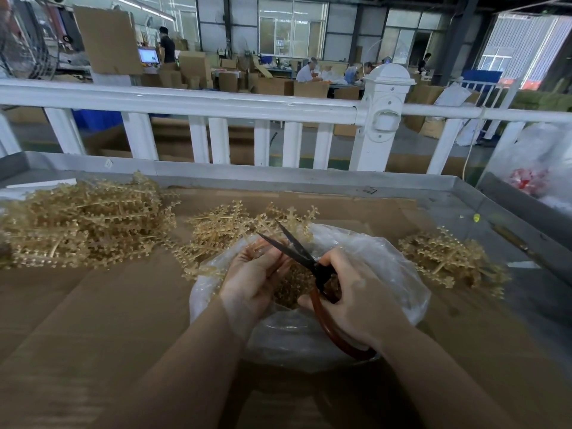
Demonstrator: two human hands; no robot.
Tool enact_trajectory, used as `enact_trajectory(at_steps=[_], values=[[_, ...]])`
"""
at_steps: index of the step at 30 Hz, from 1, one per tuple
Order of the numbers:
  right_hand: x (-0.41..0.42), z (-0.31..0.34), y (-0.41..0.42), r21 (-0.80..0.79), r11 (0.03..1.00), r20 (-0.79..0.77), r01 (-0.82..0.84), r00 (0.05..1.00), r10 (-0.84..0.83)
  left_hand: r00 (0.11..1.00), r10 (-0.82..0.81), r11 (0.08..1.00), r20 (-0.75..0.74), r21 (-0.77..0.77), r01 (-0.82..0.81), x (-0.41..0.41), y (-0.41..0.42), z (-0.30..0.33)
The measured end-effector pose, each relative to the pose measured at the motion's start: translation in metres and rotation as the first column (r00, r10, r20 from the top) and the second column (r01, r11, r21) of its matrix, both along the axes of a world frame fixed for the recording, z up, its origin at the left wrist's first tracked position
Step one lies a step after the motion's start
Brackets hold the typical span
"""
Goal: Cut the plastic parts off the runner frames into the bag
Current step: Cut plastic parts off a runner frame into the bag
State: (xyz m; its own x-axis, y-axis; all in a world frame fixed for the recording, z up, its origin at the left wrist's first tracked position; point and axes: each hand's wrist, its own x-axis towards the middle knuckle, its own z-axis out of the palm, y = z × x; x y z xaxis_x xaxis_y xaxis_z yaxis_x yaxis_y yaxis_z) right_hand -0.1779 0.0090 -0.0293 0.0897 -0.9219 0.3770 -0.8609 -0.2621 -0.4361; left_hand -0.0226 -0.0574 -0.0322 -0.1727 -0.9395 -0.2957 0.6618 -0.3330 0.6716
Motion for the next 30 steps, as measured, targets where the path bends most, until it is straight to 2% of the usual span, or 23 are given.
enact_trajectory(at_steps=[10, 30], values=[[0.0022, -0.0002, 0.0039, -0.011, 1.000, -0.013, 0.020, 1.000, -0.020, 0.999, -0.003, 1.000, 0.044, -0.024, 0.004, -0.0018, 0.0012, -0.0007], [-0.0030, -0.0066, -0.0002, -0.050, 0.999, -0.175, 0.002, 0.985, -0.011, 0.998, 0.019, 0.999, 0.065, -0.042, -0.016, -0.0054, 0.0011, -0.0054]])
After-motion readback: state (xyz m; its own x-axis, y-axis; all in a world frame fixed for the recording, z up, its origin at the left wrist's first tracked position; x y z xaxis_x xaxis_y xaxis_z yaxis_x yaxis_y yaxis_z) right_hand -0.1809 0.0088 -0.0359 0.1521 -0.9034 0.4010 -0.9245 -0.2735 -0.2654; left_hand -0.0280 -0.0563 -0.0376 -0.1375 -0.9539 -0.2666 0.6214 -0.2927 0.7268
